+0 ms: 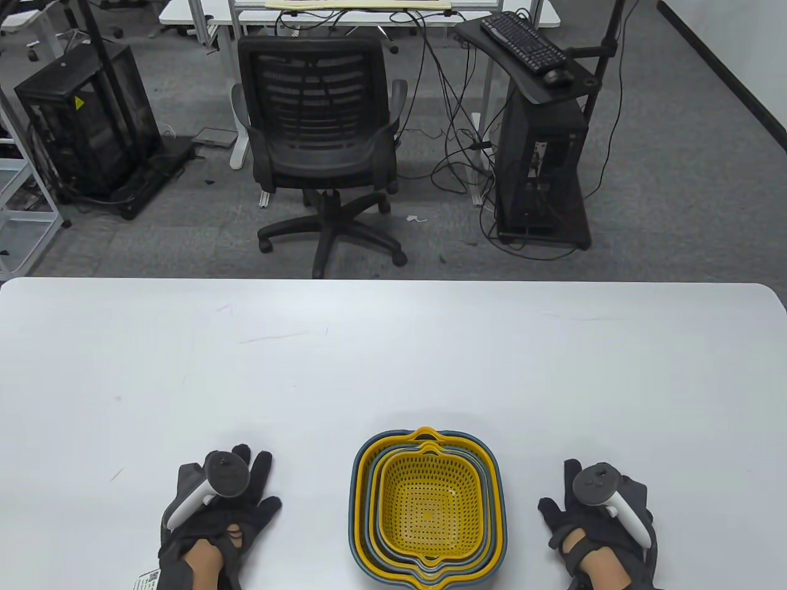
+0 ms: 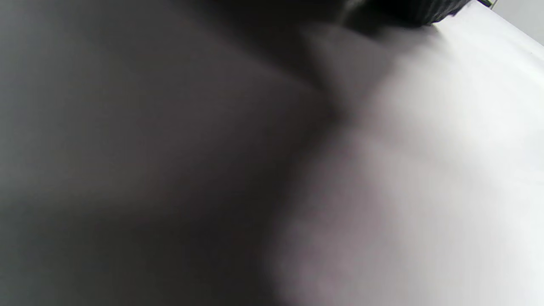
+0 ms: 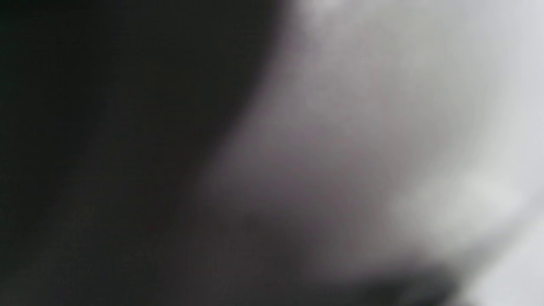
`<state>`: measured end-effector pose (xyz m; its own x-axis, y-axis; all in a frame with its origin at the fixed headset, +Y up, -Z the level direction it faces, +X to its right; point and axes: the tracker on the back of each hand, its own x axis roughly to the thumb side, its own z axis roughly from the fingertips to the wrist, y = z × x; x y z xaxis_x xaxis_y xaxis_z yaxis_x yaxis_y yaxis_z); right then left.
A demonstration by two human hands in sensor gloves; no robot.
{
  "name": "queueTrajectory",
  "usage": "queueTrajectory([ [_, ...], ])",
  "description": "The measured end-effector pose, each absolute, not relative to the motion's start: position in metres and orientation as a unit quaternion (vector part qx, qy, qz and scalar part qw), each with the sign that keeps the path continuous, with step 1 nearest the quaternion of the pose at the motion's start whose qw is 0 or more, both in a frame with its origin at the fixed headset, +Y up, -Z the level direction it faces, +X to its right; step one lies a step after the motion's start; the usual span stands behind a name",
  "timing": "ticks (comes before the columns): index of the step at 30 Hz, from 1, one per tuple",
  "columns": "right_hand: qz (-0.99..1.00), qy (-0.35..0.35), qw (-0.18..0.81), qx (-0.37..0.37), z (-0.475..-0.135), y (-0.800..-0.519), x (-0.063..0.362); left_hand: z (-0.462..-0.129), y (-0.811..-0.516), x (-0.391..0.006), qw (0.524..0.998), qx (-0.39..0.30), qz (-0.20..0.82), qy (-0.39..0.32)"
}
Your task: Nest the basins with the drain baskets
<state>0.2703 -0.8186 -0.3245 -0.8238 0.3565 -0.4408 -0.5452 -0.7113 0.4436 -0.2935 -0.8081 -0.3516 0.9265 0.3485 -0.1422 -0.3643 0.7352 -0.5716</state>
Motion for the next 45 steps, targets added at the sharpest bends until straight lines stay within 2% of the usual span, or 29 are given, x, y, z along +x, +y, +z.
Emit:
queueTrajectory([
  [35,0.917,0.285,0.224,-0.165,-0.3230,-0.8184,0.2689,-0.3484,-0.8086,-0.2896,0.935,-0.311,0.167,0.041],
  [45,0.912,0.286,0.245,-0.160,-0.3233,-0.8170,0.2716,-0.3492,-0.8074,-0.2861,0.930,-0.306,0.199,0.048],
])
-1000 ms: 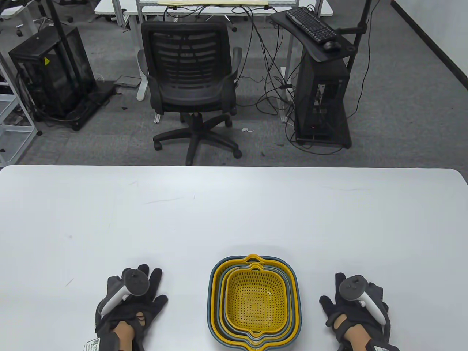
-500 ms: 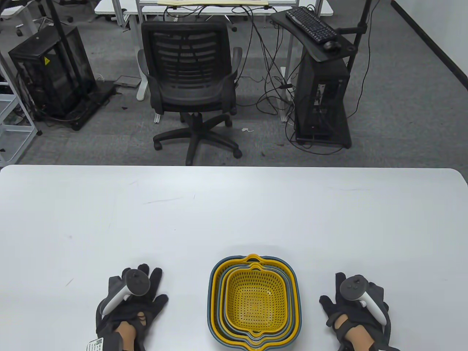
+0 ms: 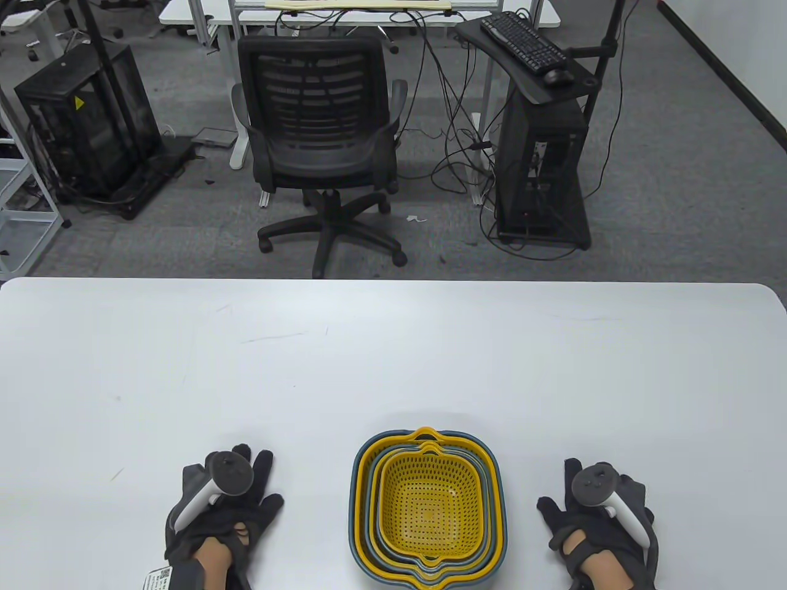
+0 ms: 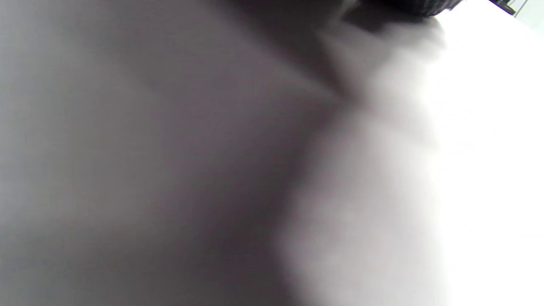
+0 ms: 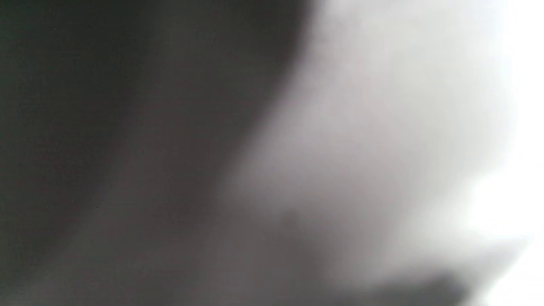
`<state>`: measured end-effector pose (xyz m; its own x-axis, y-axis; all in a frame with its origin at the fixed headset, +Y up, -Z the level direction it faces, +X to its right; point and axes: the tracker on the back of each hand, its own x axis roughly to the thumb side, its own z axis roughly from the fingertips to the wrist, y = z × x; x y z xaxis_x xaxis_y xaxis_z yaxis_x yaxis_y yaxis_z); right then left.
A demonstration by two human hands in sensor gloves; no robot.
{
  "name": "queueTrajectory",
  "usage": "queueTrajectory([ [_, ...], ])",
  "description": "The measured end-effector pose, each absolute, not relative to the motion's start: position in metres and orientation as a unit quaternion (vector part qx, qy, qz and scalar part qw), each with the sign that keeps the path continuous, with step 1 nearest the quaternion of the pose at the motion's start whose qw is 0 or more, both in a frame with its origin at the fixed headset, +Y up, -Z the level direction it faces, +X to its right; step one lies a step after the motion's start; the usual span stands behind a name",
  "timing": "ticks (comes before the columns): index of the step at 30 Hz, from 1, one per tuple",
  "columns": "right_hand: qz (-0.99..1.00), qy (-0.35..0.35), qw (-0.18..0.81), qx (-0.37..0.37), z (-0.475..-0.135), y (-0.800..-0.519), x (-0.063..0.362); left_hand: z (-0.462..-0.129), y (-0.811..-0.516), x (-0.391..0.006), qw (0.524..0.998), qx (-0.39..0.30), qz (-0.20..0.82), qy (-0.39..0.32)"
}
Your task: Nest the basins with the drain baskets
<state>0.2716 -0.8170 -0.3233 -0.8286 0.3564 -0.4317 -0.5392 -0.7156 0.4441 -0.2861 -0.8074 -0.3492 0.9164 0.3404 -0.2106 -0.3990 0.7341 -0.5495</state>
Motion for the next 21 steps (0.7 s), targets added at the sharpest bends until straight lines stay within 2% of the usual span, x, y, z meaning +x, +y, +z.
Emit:
queueTrajectory([
  [21,0.891,0.308,0.303,-0.138,-0.3267,-0.8149,0.2782,-0.3503,-0.8091,-0.2850,0.918,-0.312,0.229,0.083],
])
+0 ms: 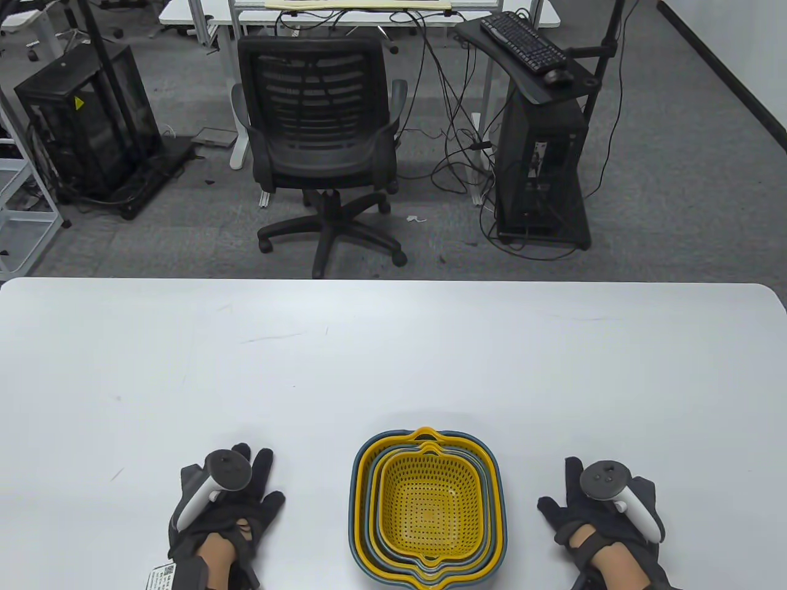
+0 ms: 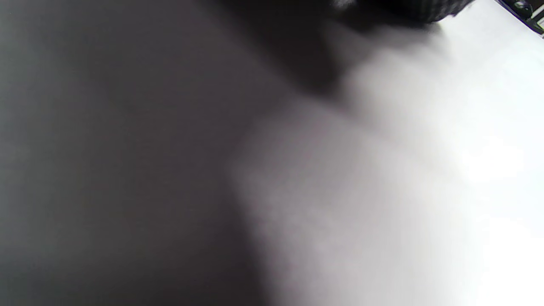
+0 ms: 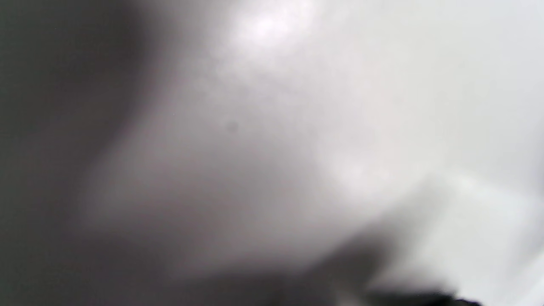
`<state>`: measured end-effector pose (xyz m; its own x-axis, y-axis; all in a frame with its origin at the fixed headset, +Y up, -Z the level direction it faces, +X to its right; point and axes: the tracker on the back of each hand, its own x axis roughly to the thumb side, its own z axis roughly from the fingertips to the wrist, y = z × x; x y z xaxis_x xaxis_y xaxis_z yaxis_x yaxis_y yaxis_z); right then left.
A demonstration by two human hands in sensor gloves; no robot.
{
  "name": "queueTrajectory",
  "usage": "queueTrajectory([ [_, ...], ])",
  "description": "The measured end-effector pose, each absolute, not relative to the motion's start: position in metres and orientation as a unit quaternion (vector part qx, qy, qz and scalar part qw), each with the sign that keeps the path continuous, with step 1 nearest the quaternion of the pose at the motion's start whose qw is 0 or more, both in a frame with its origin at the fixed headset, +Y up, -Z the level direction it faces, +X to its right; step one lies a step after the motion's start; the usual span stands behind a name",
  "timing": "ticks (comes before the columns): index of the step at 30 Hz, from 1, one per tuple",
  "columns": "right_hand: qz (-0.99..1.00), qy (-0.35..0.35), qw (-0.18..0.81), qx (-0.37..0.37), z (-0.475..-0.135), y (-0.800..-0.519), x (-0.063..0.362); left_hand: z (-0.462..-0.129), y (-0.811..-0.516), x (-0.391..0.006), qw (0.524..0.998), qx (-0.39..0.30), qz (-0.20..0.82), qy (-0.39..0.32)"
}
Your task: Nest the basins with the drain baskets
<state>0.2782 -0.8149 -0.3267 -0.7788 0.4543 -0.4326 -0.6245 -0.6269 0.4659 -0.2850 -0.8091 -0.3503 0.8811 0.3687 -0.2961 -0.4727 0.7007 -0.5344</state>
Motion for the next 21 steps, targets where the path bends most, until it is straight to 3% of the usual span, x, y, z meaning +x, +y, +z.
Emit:
queueTrajectory([
  [21,0.893,0.298,0.308,-0.135,-0.3266,-0.8154,0.2800,-0.3514,-0.8094,-0.2847,0.918,-0.311,0.231,0.082],
])
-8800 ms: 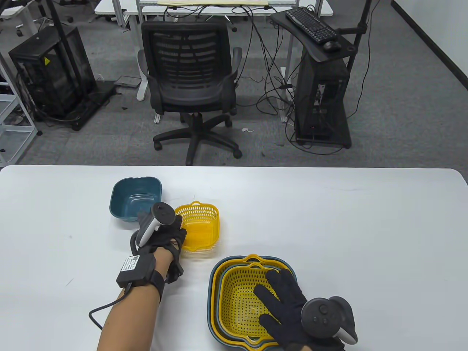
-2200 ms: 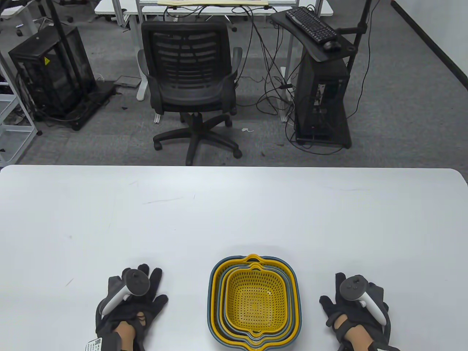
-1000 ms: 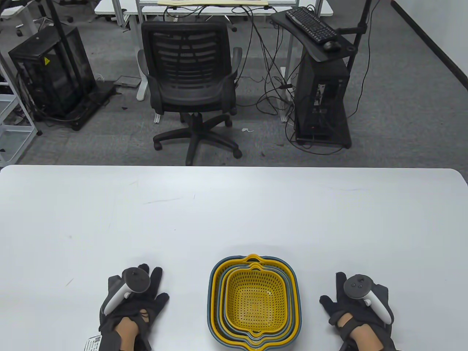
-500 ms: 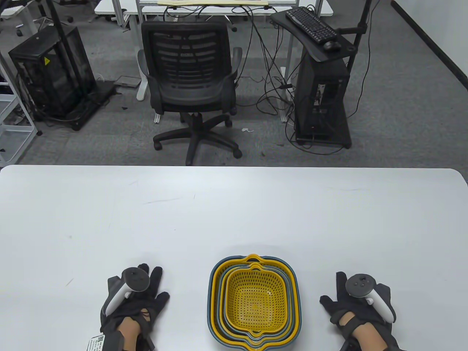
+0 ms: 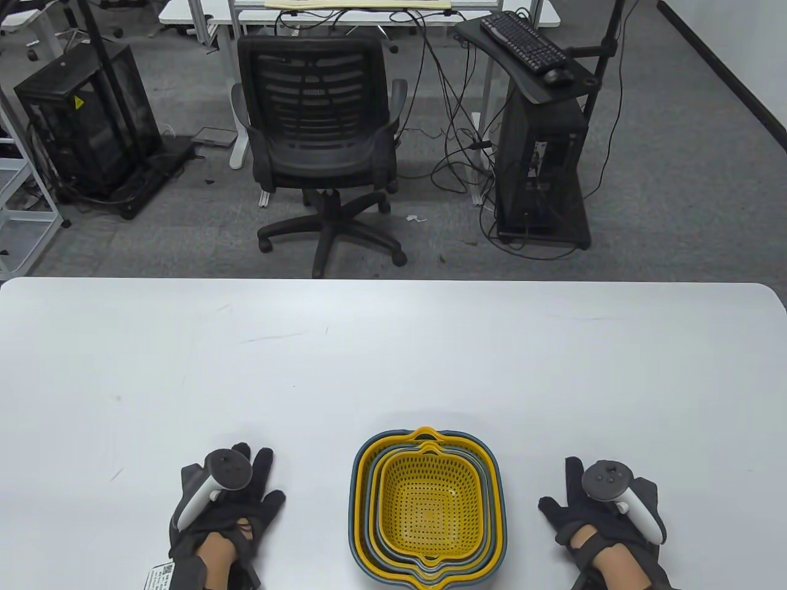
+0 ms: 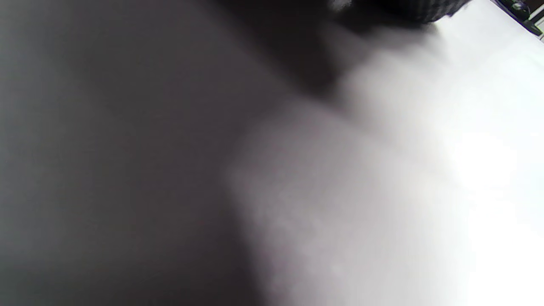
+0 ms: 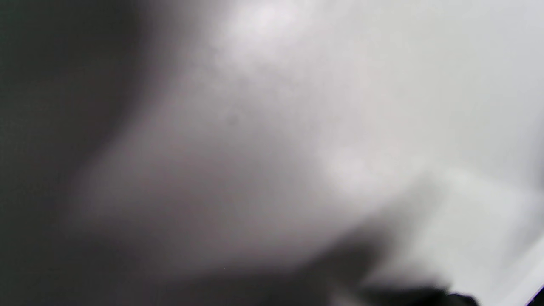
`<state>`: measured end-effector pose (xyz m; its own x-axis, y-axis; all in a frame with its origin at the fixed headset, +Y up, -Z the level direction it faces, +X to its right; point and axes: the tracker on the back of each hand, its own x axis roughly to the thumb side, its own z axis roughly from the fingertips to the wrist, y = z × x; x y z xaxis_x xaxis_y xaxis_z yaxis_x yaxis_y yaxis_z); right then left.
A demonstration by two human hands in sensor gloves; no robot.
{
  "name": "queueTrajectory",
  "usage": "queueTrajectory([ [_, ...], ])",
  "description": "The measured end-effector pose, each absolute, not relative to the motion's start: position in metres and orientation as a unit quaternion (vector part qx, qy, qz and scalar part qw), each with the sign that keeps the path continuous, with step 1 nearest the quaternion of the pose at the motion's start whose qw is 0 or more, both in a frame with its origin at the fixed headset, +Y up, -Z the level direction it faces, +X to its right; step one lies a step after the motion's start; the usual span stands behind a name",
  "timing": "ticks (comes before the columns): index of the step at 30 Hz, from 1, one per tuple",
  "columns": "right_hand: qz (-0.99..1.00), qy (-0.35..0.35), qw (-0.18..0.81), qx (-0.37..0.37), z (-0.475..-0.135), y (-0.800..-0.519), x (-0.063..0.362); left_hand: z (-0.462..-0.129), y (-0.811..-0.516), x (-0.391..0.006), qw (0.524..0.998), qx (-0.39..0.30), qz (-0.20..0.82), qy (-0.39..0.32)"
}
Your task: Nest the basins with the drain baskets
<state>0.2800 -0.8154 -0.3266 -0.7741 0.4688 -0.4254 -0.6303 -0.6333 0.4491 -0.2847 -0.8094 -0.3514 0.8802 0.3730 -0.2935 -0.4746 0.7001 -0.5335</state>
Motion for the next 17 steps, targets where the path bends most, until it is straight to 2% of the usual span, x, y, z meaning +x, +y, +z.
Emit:
queueTrajectory([
  [17,0.894,0.293,0.313,-0.133,-0.3258,-0.8148,0.2809,-0.3525,-0.8096,-0.2847,0.917,-0.317,0.231,0.077],
])
